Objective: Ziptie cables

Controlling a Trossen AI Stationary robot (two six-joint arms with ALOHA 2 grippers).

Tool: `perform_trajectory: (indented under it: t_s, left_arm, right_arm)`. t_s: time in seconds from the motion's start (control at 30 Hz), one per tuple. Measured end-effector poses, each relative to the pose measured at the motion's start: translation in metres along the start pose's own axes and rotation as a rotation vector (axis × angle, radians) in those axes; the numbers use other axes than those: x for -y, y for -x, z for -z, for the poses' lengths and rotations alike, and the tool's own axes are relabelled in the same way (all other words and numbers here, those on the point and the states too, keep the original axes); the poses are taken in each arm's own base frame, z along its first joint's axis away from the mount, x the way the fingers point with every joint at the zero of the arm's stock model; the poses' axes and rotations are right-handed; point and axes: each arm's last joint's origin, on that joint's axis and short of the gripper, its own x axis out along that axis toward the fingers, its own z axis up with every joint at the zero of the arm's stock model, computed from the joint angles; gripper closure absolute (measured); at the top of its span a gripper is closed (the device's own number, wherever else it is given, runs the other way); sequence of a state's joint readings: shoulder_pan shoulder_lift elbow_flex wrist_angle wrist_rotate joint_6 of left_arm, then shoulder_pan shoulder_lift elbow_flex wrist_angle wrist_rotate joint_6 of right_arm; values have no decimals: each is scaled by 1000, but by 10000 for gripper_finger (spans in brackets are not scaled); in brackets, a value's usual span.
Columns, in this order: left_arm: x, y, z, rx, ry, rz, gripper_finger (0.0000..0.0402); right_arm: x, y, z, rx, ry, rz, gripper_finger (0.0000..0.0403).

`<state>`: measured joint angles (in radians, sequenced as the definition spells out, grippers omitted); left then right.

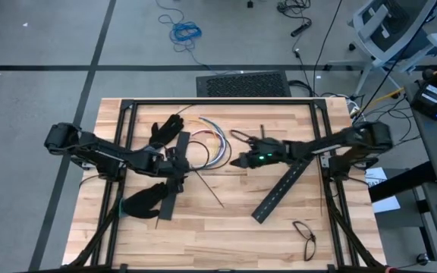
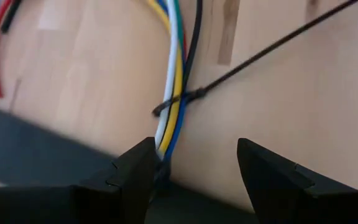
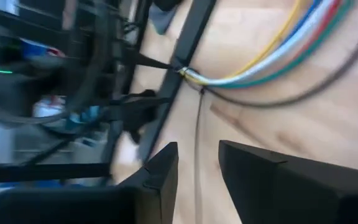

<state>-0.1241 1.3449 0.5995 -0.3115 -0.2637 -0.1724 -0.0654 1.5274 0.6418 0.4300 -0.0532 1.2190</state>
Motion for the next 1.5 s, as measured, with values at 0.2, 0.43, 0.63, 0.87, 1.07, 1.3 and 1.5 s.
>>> perform_trajectory:
  t_s: [0.2, 0.43, 0.63, 0.87, 1.07, 1.3, 1.5]
  left_arm:
    - [-5, 14, 1, 18, -79, -37, 178]
    - [-5, 16, -2, 49, -334, -44, 178]
    - [-3, 17, -11, 143, -584, -40, 178]
    - [-3, -2, -14, 141, -856, 18, 190]
    - [-17, -18, -10, 37, -896, -50, 212]
    - [-27, -15, -20, 50, -856, -51, 236]
    - [-28, -11, -28, 74, -850, 54, 271]
  right_arm:
    - [-19, -39, -8, -24, 214, -9, 312]
    - [-18, -37, -6, -77, 233, 35, 324]
    - [-20, -37, 20, -144, 263, 81, 325]
    - [-25, -35, 33, -126, 223, 90, 325]
    - [-31, -32, 40, -135, 200, 68, 326]
    - [-34, -29, 43, -126, 202, 65, 326]
    - [-34, -29, 43, -126, 198, 64, 326]
